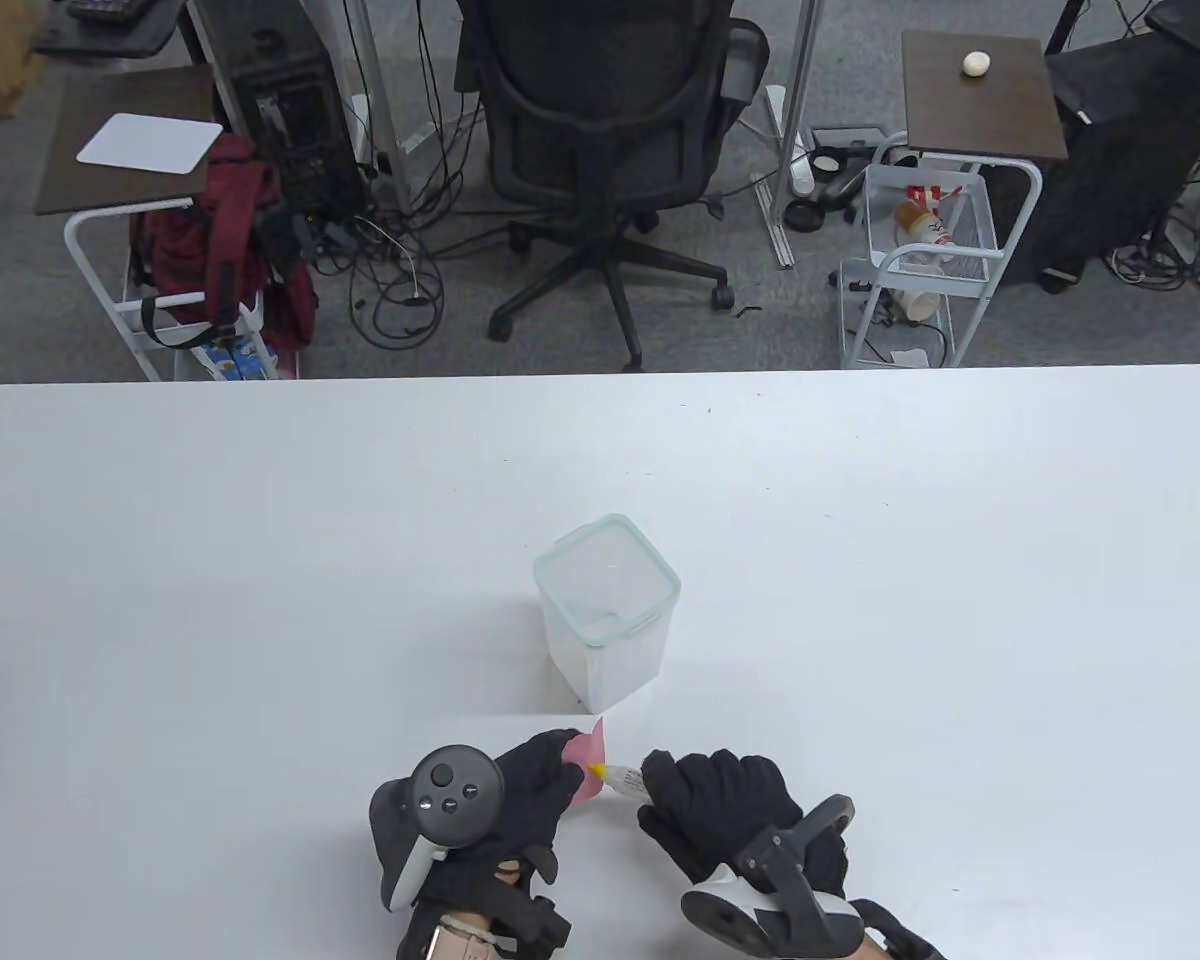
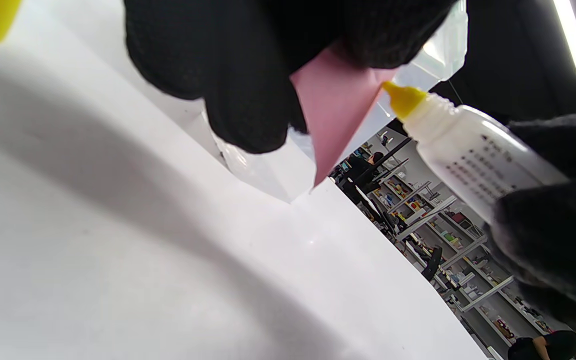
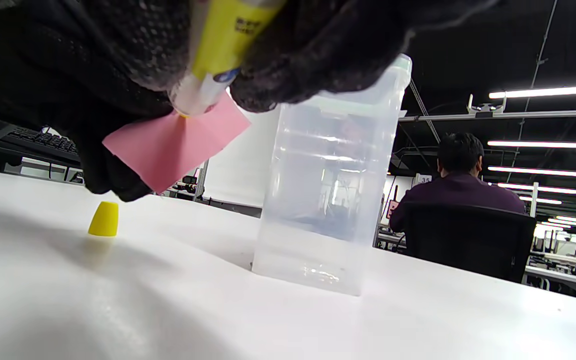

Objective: Squeeze liquid glue on card and attach to container

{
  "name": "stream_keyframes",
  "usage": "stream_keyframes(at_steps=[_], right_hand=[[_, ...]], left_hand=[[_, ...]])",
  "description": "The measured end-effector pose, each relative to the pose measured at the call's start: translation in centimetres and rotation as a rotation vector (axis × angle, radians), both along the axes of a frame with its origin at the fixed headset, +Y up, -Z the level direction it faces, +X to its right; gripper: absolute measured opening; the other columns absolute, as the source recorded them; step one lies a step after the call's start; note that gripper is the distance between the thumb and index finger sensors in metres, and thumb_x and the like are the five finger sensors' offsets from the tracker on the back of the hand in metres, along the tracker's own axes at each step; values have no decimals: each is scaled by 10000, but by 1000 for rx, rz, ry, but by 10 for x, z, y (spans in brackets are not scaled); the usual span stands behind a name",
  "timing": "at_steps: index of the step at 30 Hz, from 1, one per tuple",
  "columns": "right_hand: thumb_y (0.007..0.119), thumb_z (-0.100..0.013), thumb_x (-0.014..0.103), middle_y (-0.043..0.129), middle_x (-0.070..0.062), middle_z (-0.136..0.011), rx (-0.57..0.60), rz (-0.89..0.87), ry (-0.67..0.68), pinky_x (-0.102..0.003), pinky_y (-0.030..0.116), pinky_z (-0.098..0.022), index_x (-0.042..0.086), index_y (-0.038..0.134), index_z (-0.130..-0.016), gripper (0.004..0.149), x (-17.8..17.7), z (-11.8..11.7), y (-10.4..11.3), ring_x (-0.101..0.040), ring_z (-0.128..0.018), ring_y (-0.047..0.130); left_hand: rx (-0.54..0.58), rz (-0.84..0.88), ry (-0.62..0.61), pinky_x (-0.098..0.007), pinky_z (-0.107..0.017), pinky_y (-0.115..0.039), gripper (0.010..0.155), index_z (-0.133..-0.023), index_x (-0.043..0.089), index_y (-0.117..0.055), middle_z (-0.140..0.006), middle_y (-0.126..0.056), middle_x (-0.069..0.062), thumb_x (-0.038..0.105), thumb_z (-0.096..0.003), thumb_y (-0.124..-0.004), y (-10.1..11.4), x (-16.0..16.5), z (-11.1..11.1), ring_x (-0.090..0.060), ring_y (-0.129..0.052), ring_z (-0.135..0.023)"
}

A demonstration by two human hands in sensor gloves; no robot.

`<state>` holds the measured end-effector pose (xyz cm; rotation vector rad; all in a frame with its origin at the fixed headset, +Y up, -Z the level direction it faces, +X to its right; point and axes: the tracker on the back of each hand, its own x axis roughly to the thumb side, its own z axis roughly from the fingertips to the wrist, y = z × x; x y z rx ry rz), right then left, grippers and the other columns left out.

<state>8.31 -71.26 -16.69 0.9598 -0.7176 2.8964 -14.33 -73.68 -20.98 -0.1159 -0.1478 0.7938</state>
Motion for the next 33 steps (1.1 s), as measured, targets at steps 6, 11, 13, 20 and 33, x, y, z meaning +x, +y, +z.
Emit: stream_keyframes(at_steps=[6,11,13,20,33], right_hand=[[749,-533,476,886,-50,-612,26,-4,9,-347,770,-315,139,820,-867,480,0,2,1,-202,-375,882],[750,-532,482,877,-49,-621,33,14,2,-345,768,-318,140,812,-875,488,0,2,1,-200,-380,878],[751,-528,502,871,-49,-634,20,4,1,-343,768,-319,142,800,-893,516,0,1,0,-198,-387,876],[721,-540,544,872,-34,-654,17,12,-6,-332,773,-319,165,777,-921,541,1,1,-2,-187,-394,880],[744,-534,486,875,-44,-617,61,28,10,-343,766,-318,143,811,-871,486,-2,5,1,-194,-376,876]], left_hand=[[0,-2,-9,-368,-534,-828,426,-861,303,-802,-711,-984,68,419,-455,-748,0,1,0,-189,-1042,-650],[-1,-5,-11,-368,-534,-828,427,-862,301,-801,-713,-983,67,419,-456,-747,-1,2,0,-189,-1041,-652],[-1,-4,-6,-369,-534,-828,428,-863,300,-801,-711,-984,65,418,-455,-748,-1,1,0,-191,-1041,-651],[-2,-1,-5,-368,-534,-828,426,-861,302,-801,-710,-984,67,418,-455,-748,-1,2,0,-190,-1041,-650],[-4,-7,-15,-370,-533,-827,425,-860,300,-805,-707,-987,65,417,-455,-749,-3,3,-1,-191,-1042,-648]])
